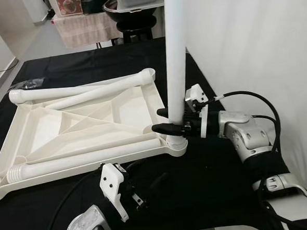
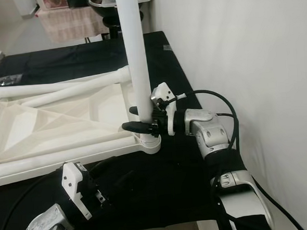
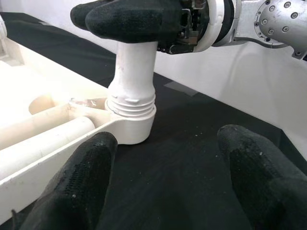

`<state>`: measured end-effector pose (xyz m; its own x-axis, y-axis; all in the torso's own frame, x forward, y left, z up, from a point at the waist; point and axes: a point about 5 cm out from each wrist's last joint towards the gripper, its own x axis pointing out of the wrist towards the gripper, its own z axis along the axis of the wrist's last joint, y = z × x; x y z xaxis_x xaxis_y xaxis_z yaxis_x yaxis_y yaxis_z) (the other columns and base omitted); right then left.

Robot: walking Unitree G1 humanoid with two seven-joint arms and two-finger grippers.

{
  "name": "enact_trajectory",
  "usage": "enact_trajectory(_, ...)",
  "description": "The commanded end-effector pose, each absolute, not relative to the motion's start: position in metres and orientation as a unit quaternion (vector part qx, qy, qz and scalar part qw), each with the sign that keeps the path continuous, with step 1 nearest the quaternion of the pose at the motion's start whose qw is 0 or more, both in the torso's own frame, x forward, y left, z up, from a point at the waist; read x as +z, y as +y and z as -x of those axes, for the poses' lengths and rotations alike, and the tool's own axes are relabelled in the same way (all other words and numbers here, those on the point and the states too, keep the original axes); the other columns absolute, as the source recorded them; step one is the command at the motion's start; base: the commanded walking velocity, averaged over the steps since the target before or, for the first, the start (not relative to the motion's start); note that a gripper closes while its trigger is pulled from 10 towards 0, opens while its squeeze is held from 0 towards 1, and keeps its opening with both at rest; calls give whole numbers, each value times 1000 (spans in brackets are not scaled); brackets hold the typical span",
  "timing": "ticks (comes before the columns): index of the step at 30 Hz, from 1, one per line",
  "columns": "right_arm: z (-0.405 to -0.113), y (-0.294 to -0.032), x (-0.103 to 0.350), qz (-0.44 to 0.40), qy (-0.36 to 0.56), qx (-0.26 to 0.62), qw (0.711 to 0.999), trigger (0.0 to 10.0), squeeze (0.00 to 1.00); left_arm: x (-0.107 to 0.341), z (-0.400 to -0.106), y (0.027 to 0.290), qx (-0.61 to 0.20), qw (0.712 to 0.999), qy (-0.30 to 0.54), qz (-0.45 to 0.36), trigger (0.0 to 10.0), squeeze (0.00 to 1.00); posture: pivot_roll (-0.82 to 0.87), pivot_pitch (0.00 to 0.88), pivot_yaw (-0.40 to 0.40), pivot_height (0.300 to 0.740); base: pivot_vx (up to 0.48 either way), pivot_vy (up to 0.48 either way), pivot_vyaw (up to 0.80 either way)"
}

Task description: Building children table

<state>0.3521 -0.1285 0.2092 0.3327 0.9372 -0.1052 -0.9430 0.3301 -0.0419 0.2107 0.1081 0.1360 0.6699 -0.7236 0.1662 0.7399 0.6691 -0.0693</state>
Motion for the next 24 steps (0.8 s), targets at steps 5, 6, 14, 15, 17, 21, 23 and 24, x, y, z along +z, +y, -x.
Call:
enact_trajectory(5,-348,-126,193,48,43,530,845,0,0,135,-208,109,-399,913,-58,63,10000,0,-24,179,20,740,0,0,0)
enact_trajectory(6,-346,-126,187,50,49,507,859,0,0,135,-208,109,-400,913,-58,63,10000,0,-24,179,20,740,0,0,0)
enact_trajectory(14,-306,-106,135,114,82,211,967,0,0,135,-208,115,-396,914,-58,62,10000,0,-33,184,43,740,0,0,0)
enact_trajectory(15,-302,-99,133,86,89,227,966,0,0,133,-208,116,-395,915,-56,62,10000,0,-55,165,56,740,0,0,0)
enact_trajectory(17,-302,-99,133,86,89,227,966,0,0,133,-208,116,-395,915,-56,62,10000,0,-55,165,56,740,0,0,0)
enact_trajectory(21,-304,-93,126,33,109,263,958,0,0,131,-210,117,-395,915,-54,59,10000,0,-30,151,42,740,0,0,0)
enact_trajectory(23,-303,-92,126,36,108,271,956,0,0,131,-210,117,-392,916,-55,58,10000,0,-28,147,43,740,0,0,0)
enact_trajectory(24,-303,-92,126,36,108,271,956,0,0,131,-210,117,-392,916,-55,58,10000,0,-28,147,43,740,0,0,0)
